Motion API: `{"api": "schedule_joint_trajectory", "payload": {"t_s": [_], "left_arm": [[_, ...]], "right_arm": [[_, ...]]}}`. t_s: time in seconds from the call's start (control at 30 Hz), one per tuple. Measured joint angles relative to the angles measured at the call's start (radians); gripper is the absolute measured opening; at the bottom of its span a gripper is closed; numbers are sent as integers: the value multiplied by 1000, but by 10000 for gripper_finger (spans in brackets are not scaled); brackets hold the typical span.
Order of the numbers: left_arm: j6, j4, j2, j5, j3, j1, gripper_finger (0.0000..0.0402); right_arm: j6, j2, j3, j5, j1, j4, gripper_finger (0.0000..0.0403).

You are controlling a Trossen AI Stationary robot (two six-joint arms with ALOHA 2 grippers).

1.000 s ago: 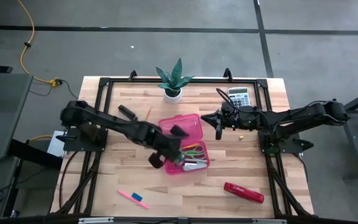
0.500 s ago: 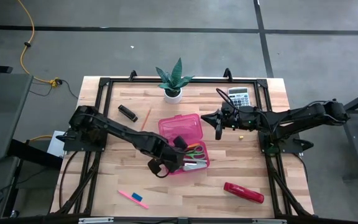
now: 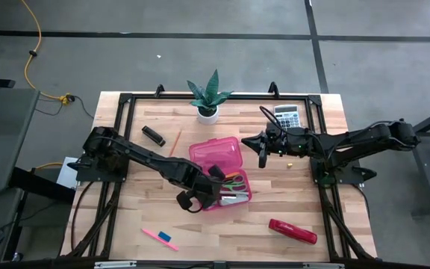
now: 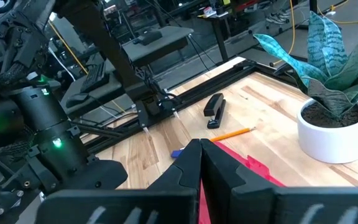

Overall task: Pack school essentials
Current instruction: Put the yellow crayon box into the red supply box

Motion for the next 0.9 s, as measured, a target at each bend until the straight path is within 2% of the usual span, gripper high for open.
{"api": "schedule_joint_trajectory", "payload": {"t_s": [0.4,0.67,0.9], "left_arm": [[4,0,0,0,0,3,8],[-4,3,0,-1,0,7,72],[-86,-25,-1,-5,16,7,126]], "right_arm": [[0,0,0,0,0,0,0],[0,0,0,0,0,0,0],[5,0,0,-1,0,0,0]]}}
